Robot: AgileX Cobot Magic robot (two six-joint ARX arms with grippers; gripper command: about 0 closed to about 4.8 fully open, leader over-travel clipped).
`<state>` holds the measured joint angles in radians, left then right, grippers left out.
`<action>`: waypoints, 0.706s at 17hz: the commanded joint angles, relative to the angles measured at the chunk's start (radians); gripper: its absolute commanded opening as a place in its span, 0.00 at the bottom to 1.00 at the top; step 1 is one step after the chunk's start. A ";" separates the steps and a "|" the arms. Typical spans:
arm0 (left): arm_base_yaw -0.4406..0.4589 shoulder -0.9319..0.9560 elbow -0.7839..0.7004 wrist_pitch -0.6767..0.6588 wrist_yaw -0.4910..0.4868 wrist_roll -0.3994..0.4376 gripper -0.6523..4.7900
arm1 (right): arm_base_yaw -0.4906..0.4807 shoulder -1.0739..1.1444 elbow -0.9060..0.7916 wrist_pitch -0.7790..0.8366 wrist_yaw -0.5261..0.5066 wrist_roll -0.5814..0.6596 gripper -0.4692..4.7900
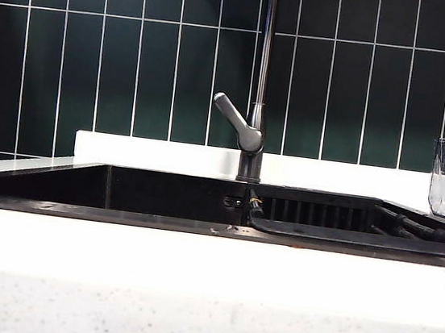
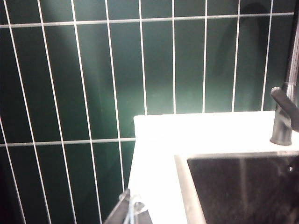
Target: Pick up the mug next to the sink, go to the faucet to get some water, pour the water into the sink, and finally put the mug back to its place.
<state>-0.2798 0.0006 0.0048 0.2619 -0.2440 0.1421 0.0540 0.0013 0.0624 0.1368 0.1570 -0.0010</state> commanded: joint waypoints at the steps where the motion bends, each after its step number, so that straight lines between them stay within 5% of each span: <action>1: 0.002 0.000 0.002 0.047 0.133 0.006 0.11 | 0.021 0.002 -0.025 0.074 -0.023 -0.026 0.08; 12: 0.002 0.000 0.002 -0.016 0.158 -0.045 0.11 | 0.053 0.001 -0.025 0.017 -0.069 -0.026 0.08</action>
<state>-0.2798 0.0002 0.0048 0.2565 -0.0895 0.0998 0.1055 -0.0006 0.0334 0.1406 0.0856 -0.0246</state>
